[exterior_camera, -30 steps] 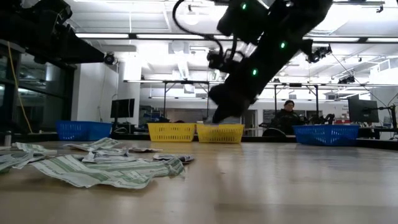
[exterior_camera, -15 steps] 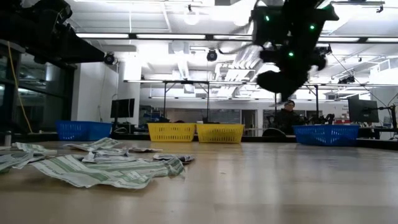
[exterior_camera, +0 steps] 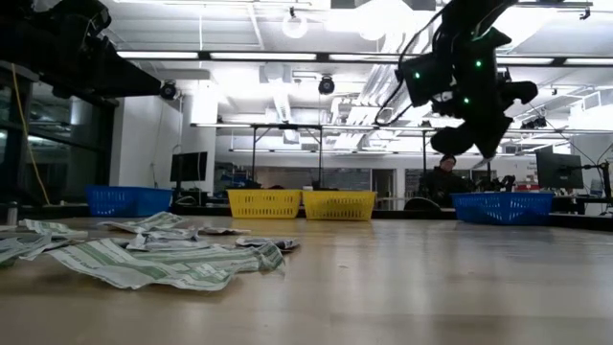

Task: Pick & Place First Aid Supplies
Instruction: Put the black towelette pack into the right blue bin

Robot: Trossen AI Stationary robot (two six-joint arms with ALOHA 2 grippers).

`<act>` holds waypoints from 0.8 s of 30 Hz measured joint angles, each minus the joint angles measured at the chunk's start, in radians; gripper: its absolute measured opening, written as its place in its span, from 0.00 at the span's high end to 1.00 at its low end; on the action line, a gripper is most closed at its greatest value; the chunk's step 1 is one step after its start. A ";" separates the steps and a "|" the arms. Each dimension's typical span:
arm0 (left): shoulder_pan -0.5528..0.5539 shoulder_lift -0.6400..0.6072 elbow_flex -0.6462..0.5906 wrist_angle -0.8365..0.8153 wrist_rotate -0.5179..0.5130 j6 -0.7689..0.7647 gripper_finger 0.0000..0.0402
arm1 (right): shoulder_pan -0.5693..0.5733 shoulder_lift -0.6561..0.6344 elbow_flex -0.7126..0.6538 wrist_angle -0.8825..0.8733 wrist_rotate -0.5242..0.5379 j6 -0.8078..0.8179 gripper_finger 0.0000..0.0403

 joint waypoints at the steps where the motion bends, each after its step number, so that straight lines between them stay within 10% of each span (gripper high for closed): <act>1: 0.000 0.000 0.000 0.000 0.000 0.000 0.56 | -0.024 0.000 0.000 -0.007 -0.001 -0.001 1.00; 24: 0.000 0.000 0.000 0.000 0.001 -0.001 0.56 | -0.368 0.000 0.000 0.177 -0.071 -0.317 1.00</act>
